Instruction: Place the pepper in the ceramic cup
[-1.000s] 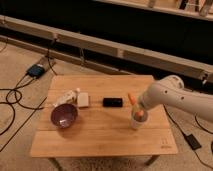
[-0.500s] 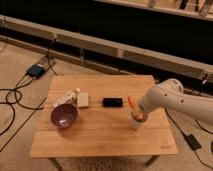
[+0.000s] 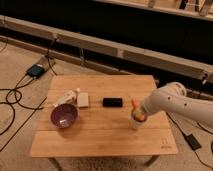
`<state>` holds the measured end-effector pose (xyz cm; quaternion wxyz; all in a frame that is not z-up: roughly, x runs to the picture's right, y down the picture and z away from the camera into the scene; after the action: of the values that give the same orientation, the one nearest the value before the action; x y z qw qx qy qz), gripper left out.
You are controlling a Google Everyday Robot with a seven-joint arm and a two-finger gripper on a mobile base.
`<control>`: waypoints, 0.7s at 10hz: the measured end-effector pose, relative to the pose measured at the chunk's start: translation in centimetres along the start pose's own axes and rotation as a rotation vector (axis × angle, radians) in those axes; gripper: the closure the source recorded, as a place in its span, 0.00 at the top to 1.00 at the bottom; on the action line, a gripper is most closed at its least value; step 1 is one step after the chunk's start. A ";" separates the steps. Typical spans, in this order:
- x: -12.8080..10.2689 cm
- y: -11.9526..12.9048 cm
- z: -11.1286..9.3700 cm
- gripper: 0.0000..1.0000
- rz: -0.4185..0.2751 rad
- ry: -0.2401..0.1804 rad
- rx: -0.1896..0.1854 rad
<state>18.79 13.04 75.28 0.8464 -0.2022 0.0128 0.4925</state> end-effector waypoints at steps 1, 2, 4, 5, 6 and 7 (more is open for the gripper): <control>0.0 0.1 0.0 0.80 0.000 -0.002 0.000; 0.0 0.2 -0.2 0.80 -0.001 -0.005 -0.001; -0.4 0.2 -1.3 0.80 -0.012 -0.011 0.008; -0.5 0.1 -2.1 0.80 -0.022 -0.007 0.019; -0.7 -0.2 -3.3 0.80 -0.034 0.004 0.034; -0.7 -0.5 -4.6 0.80 -0.047 0.022 0.048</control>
<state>19.66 10.64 71.41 0.8622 -0.1873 0.0290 0.4698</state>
